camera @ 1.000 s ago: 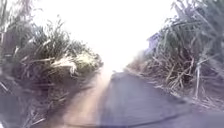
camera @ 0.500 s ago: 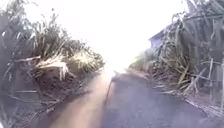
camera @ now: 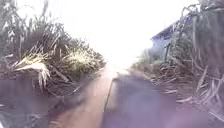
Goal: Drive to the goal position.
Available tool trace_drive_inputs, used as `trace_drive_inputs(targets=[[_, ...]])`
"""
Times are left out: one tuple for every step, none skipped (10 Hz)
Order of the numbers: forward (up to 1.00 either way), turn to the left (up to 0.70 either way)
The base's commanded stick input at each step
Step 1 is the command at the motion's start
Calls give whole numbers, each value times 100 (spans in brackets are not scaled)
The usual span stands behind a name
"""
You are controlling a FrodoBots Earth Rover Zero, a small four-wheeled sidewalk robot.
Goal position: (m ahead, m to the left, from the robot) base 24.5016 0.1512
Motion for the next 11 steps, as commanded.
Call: trace_drive_inputs(targets=[[85, 0], [85, 0], [85, 0], [85, 0], [85, 0], [85, 0], [85, 0], [85, 0], [85, 0], [85, 0], [85, 0]])
